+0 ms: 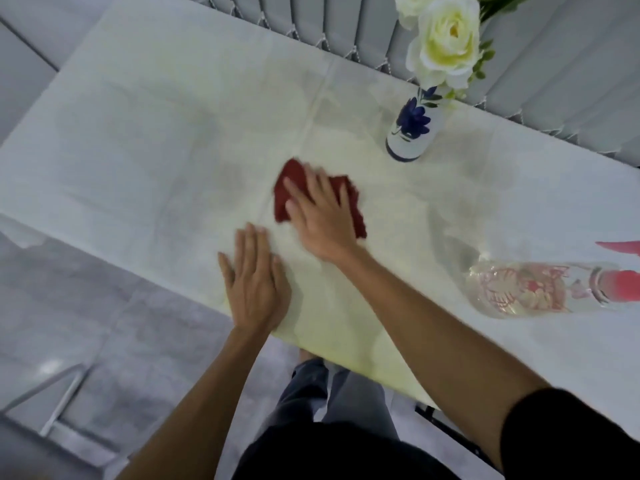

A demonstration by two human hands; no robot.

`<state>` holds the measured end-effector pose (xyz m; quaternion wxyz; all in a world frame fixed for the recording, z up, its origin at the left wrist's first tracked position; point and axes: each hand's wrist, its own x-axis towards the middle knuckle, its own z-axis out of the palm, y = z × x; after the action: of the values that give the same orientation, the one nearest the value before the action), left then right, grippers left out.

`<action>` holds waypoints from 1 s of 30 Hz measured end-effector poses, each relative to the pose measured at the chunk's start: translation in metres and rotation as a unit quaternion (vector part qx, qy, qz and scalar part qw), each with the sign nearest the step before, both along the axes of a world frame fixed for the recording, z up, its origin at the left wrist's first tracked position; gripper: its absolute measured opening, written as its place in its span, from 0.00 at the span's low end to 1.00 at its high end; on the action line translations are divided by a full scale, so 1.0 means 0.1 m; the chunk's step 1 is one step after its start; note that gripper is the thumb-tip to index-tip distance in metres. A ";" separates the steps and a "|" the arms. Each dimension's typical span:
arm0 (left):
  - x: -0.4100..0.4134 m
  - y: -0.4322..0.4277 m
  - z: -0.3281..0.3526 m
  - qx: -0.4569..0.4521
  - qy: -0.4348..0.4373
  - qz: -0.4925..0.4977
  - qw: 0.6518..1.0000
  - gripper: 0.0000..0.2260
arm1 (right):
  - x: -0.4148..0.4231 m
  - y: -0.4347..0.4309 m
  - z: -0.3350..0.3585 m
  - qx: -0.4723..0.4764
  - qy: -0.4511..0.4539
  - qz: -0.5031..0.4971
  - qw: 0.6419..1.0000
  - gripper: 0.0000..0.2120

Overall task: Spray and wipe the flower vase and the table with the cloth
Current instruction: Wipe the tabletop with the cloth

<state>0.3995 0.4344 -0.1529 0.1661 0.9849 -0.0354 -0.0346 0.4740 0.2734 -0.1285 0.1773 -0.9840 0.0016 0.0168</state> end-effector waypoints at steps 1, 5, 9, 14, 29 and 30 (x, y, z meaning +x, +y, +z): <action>-0.05 0.10 0.00 -0.010 0.003 0.047 0.999 0.25 | -0.27 0.11 -0.03 0.001 -0.012 0.041 0.999 0.24; -0.22 0.37 -0.02 0.012 0.003 0.061 0.998 0.26 | -1.19 -0.14 -0.07 -0.025 -0.003 0.186 0.982 0.25; -0.21 0.35 -0.02 0.030 0.002 0.051 0.998 0.26 | -0.40 -0.51 -0.02 -0.048 0.004 0.011 0.999 0.25; -0.21 0.35 0.02 0.026 0.022 0.050 0.998 0.26 | -0.10 0.43 -0.01 -0.028 -0.005 0.036 0.999 0.25; -0.69 -0.47 0.43 -0.059 0.079 -0.002 0.995 0.26 | -1.69 -0.62 0.21 0.014 0.084 -0.256 0.963 0.25; -0.76 -0.58 0.45 -0.072 0.075 -0.026 0.994 0.26 | -1.71 -0.52 0.20 0.026 0.082 -0.248 0.965 0.25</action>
<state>0.3234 0.3763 -0.1074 0.2378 0.9638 -0.0507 -0.1097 0.3028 0.2211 -0.1082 0.2004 -0.9433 0.2593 0.0527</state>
